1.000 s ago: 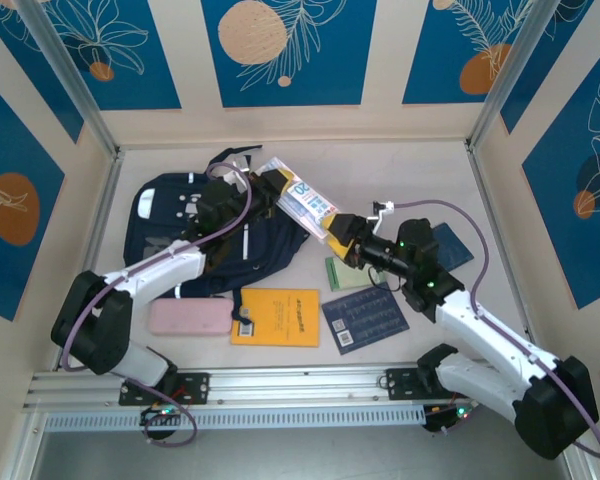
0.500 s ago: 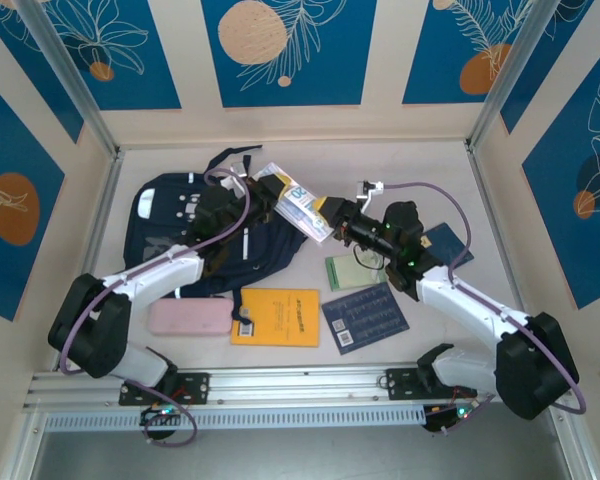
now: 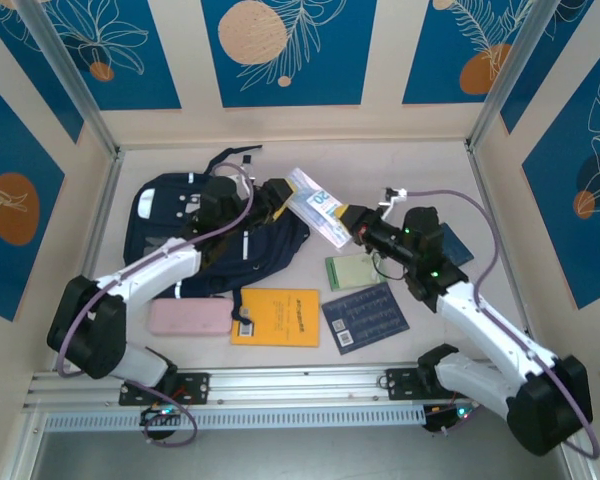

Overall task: Pack the student bag
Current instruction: Pick up the pencil case from the center of the table, then open the student bag at the middle-left of the table.

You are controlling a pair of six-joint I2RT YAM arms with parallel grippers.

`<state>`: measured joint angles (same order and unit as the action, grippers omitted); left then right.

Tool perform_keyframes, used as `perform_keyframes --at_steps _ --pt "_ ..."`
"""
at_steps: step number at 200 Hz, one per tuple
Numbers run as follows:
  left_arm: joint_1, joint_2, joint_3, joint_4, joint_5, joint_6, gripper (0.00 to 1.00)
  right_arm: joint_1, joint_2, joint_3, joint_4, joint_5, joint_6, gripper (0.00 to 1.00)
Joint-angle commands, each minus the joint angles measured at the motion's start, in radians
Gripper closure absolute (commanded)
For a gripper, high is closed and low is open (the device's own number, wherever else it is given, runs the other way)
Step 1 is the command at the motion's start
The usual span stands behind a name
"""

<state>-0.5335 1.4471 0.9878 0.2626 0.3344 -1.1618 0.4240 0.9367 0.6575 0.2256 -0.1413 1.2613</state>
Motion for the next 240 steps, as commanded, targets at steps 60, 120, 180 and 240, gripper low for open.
perform_keyframes --at_steps 60,120,180,240 --pt "0.032 0.134 0.429 -1.072 -0.608 0.524 0.06 -0.227 -0.201 -0.187 -0.201 -0.118 -0.063 1.0" --pt "0.035 0.415 0.574 -1.144 -0.6 0.586 0.0 -0.289 -0.23 -0.224 -0.223 -0.181 -0.064 1.0" --pt "0.034 0.528 0.633 -1.099 -0.525 0.581 0.0 -0.317 -0.237 -0.282 -0.184 -0.207 -0.036 1.0" --pt "0.03 0.61 0.692 -1.128 -0.506 0.579 0.07 -0.33 -0.233 -0.286 -0.179 -0.217 -0.041 1.0"
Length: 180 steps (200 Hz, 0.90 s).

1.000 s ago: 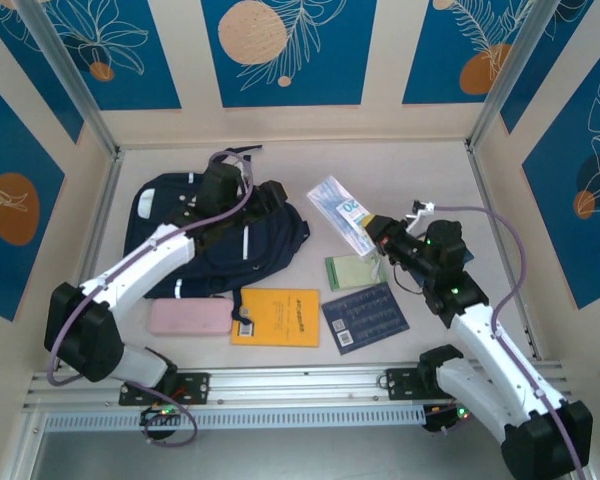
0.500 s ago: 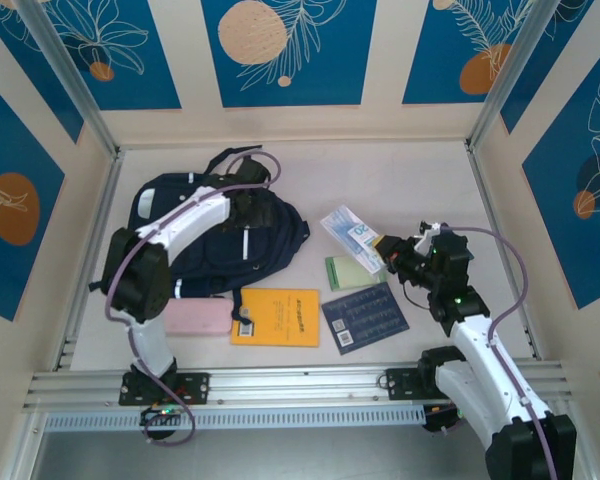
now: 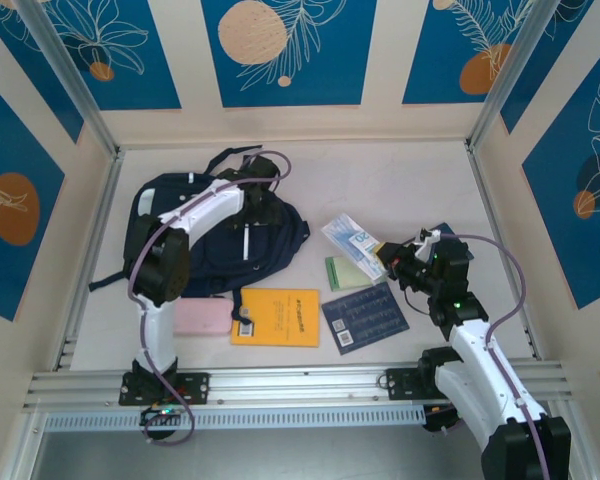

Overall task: Pack the student bag
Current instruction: Open the student bag at the middle-left of the table.

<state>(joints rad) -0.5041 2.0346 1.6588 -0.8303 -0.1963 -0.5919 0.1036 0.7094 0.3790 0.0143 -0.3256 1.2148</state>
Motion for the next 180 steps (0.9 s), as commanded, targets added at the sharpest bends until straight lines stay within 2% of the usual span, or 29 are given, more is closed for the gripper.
perform_keyframes --at_steps 1,24,41,55,70,94,136,180 --pt "0.002 0.024 0.021 -0.034 0.024 0.008 0.07 -0.01 -0.005 -0.008 0.033 -0.033 0.006 1.0" --pt "0.006 0.045 0.02 -0.035 0.029 0.01 0.15 -0.012 -0.002 -0.01 0.04 -0.035 0.011 1.0" --pt "0.009 0.058 0.018 -0.031 0.054 0.016 0.29 -0.012 -0.001 -0.009 0.045 -0.041 0.017 1.0" --pt "0.009 0.055 0.004 -0.017 0.08 0.024 0.47 -0.013 -0.005 -0.009 0.046 -0.05 0.02 1.0" --pt "0.012 0.042 -0.014 0.0 0.107 0.033 0.71 -0.013 -0.014 -0.009 0.047 -0.053 0.022 1.0" --pt "0.019 0.005 -0.044 0.024 0.152 0.052 1.0 -0.015 -0.021 -0.014 0.037 -0.058 0.017 1.0" --pt "0.019 -0.131 -0.09 0.071 0.189 0.111 1.0 -0.012 -0.011 -0.001 0.041 -0.059 0.011 1.0" --pt "0.021 -0.308 -0.07 0.042 0.209 0.207 1.0 0.01 -0.001 0.01 0.043 -0.052 0.005 1.0"
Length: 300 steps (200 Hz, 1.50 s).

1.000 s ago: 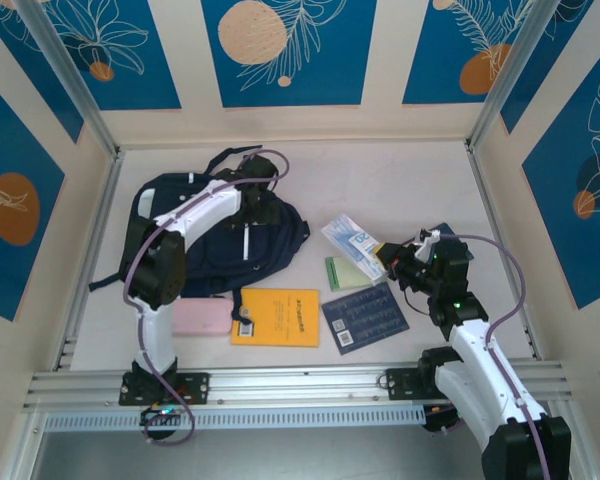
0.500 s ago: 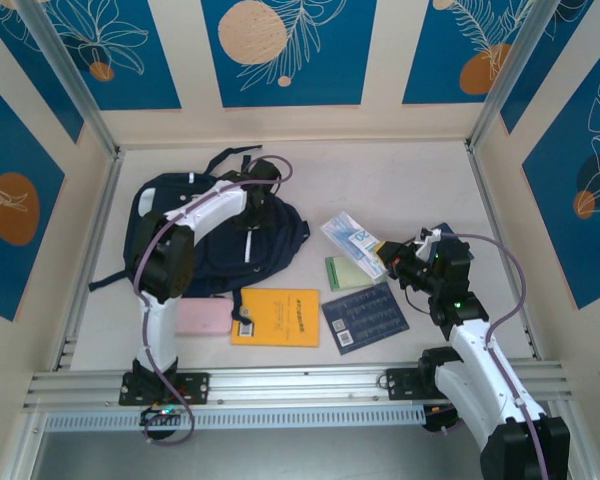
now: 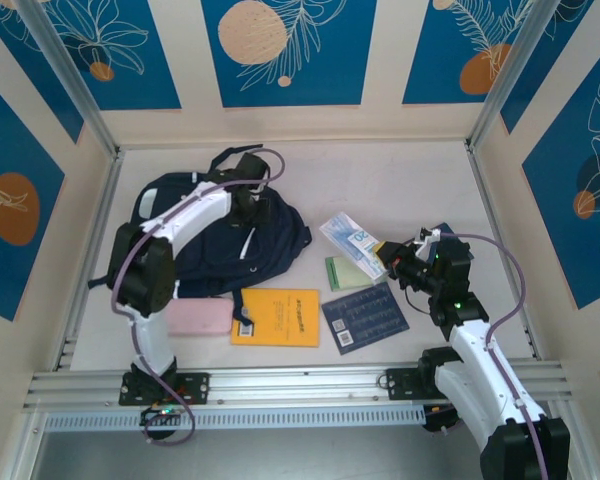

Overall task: Pack the student bag
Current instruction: Open the student bag at the middle-left of the table, then place the pencil case in the student bag.

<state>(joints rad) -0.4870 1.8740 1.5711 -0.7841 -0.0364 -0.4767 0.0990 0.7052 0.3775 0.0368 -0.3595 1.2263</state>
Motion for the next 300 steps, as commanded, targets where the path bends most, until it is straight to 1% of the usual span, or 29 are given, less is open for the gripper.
perform_keyframes --at_steps 1,36,56,90,118,141,169,198,212,233,253,274,300 --pt "0.004 -0.153 0.017 -0.003 0.051 0.094 1.0 0.015 0.003 0.011 0.02 -0.019 -0.007 1.0" --pt "0.004 -0.33 -0.062 0.08 0.165 0.202 1.0 0.069 0.018 0.022 0.026 0.013 -0.037 1.0" --pt "0.004 -0.387 -0.059 0.066 0.162 0.215 1.0 0.103 0.058 0.037 0.036 0.036 -0.064 1.0" --pt "0.004 -0.428 -0.04 0.017 0.153 0.216 1.0 0.158 0.184 0.092 0.072 0.033 -0.077 1.0" --pt "0.004 -0.454 -0.032 0.016 0.194 0.207 1.0 0.199 0.255 0.163 0.036 0.015 -0.114 1.0" --pt "0.004 -0.463 0.01 0.0 0.235 0.202 1.0 0.203 0.265 0.204 -0.007 -0.008 -0.152 1.0" --pt "0.004 -0.467 0.073 -0.041 0.264 0.205 1.0 0.202 0.248 0.231 -0.055 0.006 -0.197 1.0" --pt "0.004 -0.511 0.073 -0.041 0.29 0.215 1.0 0.209 0.275 0.237 -0.025 -0.012 -0.183 1.0" --pt "0.007 -0.538 0.073 -0.037 0.302 0.22 1.0 0.217 0.304 0.245 0.008 -0.051 -0.17 1.0" --pt "0.02 -0.583 0.07 -0.022 0.308 0.217 1.0 0.255 0.334 0.287 0.014 -0.086 -0.195 1.0" --pt "0.068 -0.614 0.049 0.013 0.37 0.181 1.0 0.3 0.355 0.333 -0.004 -0.088 -0.226 1.0" --pt "0.125 -0.648 0.004 0.083 0.461 0.134 1.0 0.324 0.404 0.354 0.054 -0.135 -0.174 1.0" --pt "0.188 -0.671 -0.05 0.194 0.616 0.084 1.0 0.364 0.474 0.39 0.084 -0.159 -0.146 1.0"
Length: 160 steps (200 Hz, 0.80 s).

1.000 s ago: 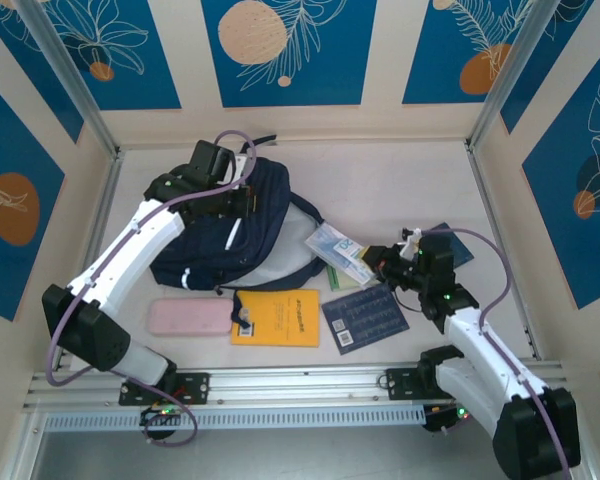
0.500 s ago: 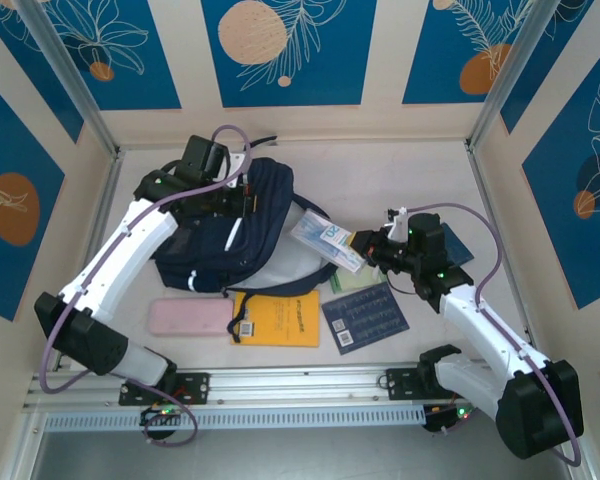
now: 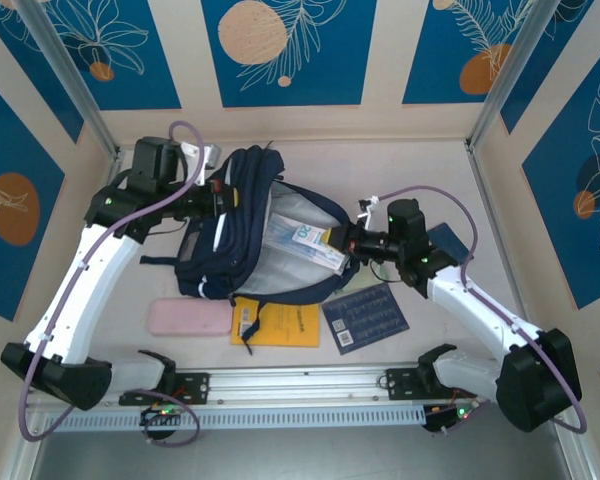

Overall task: Pack the student bag
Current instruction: Place the pencil case in the student bag.

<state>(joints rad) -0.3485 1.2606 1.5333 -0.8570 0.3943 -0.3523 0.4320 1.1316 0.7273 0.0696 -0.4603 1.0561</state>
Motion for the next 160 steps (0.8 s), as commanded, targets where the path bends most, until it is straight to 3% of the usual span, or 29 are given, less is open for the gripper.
perform_keyframes --at_steps 1,24,69,123,160 --pt "0.05 -0.059 -0.013 0.269 0.189 -0.042 1.0 0.034 0.049 0.041 0.051 -0.058 0.025 1.0" --pt "0.065 -0.056 -0.016 0.306 0.267 -0.063 1.0 0.07 0.082 0.056 0.077 -0.061 0.043 0.99" --pt "0.065 -0.061 -0.046 0.326 0.308 -0.058 1.0 0.109 0.148 0.138 0.049 -0.041 0.003 0.98" --pt "0.063 -0.015 -0.042 0.358 0.345 -0.077 1.0 0.193 0.407 0.38 -0.078 0.019 -0.06 0.94" --pt "0.063 0.004 -0.047 0.357 0.344 -0.075 1.0 0.266 0.59 0.516 -0.046 0.083 -0.022 0.91"
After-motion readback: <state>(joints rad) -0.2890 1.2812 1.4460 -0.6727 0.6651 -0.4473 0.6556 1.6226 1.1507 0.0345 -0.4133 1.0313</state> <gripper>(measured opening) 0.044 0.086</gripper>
